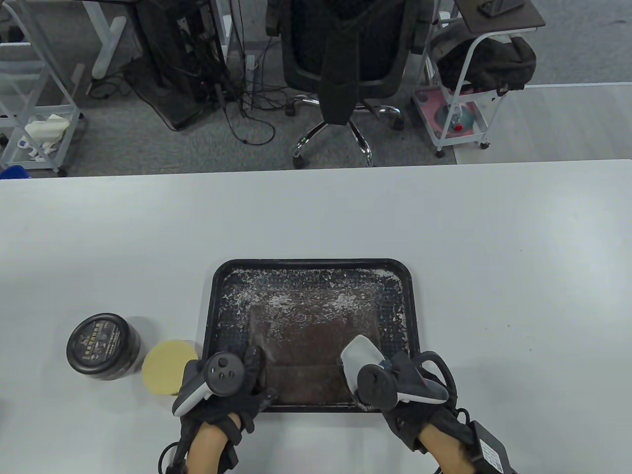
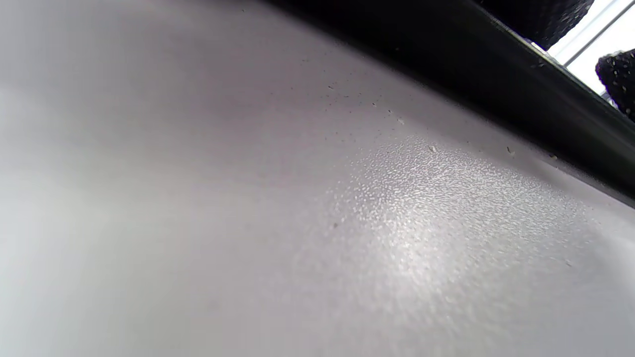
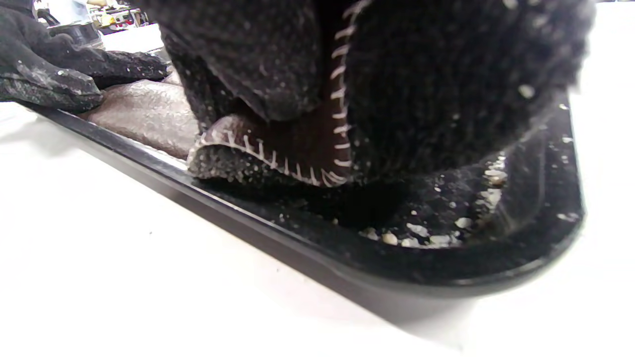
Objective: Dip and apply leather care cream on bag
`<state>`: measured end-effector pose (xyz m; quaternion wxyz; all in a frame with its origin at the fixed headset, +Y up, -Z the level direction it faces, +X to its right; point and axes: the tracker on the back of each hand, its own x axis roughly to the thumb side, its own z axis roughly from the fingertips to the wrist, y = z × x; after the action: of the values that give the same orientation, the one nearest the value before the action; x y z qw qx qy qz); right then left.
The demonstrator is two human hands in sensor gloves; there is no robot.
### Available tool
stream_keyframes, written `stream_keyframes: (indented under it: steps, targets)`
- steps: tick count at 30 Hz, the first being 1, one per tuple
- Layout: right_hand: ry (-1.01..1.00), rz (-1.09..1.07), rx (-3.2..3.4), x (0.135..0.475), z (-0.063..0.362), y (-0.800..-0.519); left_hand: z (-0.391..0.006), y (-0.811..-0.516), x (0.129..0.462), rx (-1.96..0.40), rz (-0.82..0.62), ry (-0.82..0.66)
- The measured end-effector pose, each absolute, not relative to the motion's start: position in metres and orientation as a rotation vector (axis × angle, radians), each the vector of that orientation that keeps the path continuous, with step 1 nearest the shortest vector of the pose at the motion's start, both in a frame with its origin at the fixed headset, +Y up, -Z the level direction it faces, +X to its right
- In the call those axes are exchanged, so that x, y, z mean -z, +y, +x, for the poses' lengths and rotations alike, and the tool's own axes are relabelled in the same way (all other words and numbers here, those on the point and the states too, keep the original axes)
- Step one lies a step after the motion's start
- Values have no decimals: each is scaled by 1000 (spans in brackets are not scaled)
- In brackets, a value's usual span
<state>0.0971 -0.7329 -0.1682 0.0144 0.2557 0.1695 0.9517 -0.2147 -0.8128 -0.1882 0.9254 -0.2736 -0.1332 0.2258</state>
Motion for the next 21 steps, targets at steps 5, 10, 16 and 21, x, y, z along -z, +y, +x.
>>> stream_keyframes:
  steps: [5,10,16,21]
  targets:
    - [541,781,-2958,170,103,-732,-215,-813,188,-464,-560,-273]
    - [512,749,-2941,173,113,-729,-215,-813,188,-463,-560,-273]
    - [399,692,-2850,176,135,-717,-215,-813,188,-463,-560,-273]
    - [152,636,-2657,178,162,-701,-215,-813,188,-463,-560,-273]
